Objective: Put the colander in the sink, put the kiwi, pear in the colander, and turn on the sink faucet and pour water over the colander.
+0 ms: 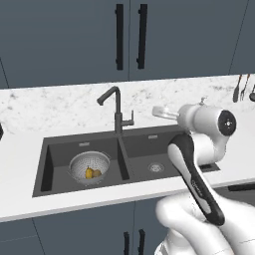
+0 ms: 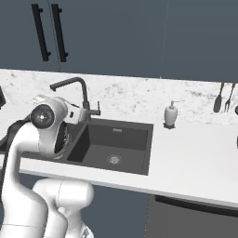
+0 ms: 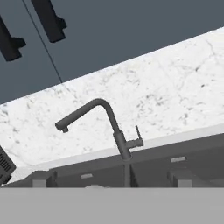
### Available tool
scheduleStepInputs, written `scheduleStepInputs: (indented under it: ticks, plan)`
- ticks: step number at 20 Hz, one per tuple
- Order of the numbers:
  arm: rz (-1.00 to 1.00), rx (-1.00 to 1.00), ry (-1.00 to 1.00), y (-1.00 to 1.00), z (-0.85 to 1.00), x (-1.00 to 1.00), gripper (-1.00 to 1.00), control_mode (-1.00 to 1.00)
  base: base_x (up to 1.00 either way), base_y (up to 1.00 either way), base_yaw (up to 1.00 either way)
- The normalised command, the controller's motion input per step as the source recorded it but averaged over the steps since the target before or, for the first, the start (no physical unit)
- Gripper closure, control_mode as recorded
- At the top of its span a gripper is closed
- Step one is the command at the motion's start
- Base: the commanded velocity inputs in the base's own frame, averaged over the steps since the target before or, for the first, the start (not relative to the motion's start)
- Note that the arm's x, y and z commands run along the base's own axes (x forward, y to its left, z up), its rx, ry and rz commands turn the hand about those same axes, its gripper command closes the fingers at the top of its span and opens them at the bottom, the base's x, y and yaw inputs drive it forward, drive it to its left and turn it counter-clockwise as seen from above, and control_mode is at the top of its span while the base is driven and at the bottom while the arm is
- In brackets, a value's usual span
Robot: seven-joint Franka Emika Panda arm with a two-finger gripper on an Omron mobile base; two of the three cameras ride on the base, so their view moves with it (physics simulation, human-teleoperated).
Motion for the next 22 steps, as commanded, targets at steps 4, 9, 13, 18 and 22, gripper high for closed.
scheduleStepInputs:
  ticks: [4,9,13,18,22]
  plan:
    - [0.01,0.0,0.33,-0.7,-0.18,0.15,-1.0,-1.0,0.0,0.0,0.0]
    - [0.02,0.0,0.23,-0.42,-0.52,0.31,-1.0,-1.0,0.0,0.0,0.0]
    - [0.04,0.0,0.09,-0.03,-0.74,0.29,-1.0,-1.0,0.0,0.0,0.0]
    - [0.08,0.08,0.03,0.0,-0.65,0.51,-1.0,-1.0,0.0,0.0,0.0]
    - [0.1,0.17,0.02,0.0,-0.3,0.94,-1.0,-1.0,0.0,0.0,0.0]
